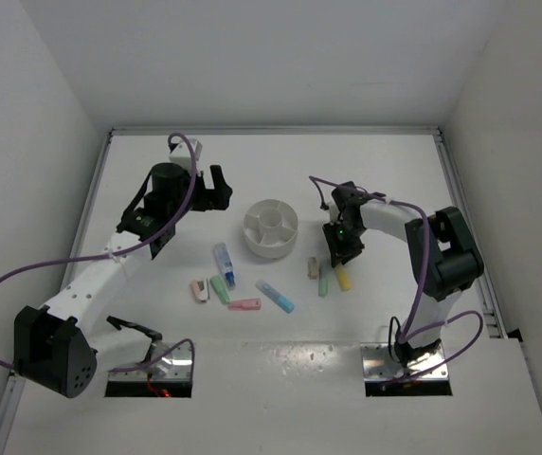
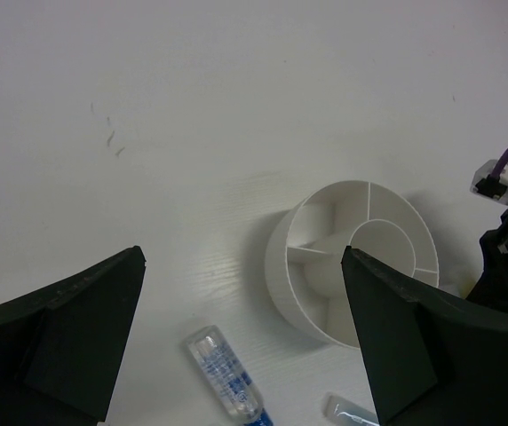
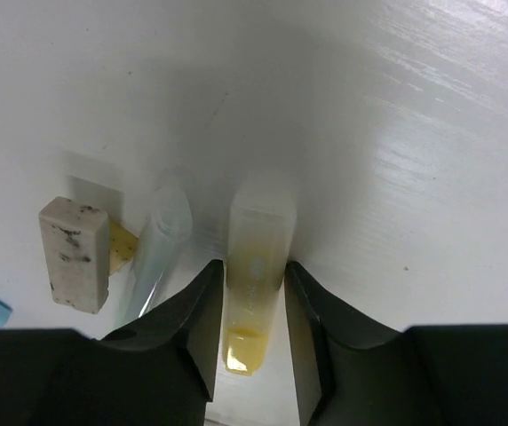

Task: Sort the stationery into containers
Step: Pick up the pen from the center of the board.

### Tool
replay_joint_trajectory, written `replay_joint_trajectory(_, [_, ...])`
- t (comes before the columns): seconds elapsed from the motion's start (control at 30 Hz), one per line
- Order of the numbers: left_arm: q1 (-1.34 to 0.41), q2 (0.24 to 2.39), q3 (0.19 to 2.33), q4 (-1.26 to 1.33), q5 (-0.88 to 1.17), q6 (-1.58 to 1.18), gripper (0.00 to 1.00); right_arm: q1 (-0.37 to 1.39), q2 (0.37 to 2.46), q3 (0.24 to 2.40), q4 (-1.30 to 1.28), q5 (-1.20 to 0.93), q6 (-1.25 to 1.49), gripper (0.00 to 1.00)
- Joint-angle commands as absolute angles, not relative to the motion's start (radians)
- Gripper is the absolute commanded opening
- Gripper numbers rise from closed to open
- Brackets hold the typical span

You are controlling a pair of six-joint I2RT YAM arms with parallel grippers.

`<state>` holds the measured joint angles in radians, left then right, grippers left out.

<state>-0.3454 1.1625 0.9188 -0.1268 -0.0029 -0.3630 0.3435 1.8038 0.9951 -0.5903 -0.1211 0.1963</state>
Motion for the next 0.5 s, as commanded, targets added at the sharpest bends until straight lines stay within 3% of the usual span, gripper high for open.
replay_joint_trajectory(0.0, [-0.351, 1.135, 0.946, -0.11, 0.009, -0.353, 1.0, 0.354, 1.853, 0.948, -0.532, -0.003, 0.147, 0.36])
replay_joint_trajectory(0.1, [-0.351, 1.135, 0.946, -0.11, 0.009, -0.353, 1.0, 0.365, 1.844, 0.948, -0.532, 0.017, 0.138, 0.45])
replay_joint_trajectory(0.23, [-0.351, 1.135, 0.946, -0.11, 0.009, -0.353, 1.0, 0.385, 1.844, 0.939, -0.522, 0.058, 0.129, 0.46])
replay_joint_trajectory(0.33, [-0.351, 1.135, 0.946, -0.11, 0.009, -0.353, 1.0, 0.394, 1.858, 0.948, -0.522, 0.058, 0.12, 0.34])
replay_joint_trajectory(0.47, [-0.351, 1.135, 0.946, -0.11, 0.009, -0.353, 1.0, 0.394, 1.879, 0.957, -0.531, 0.032, 0.12, 0.08])
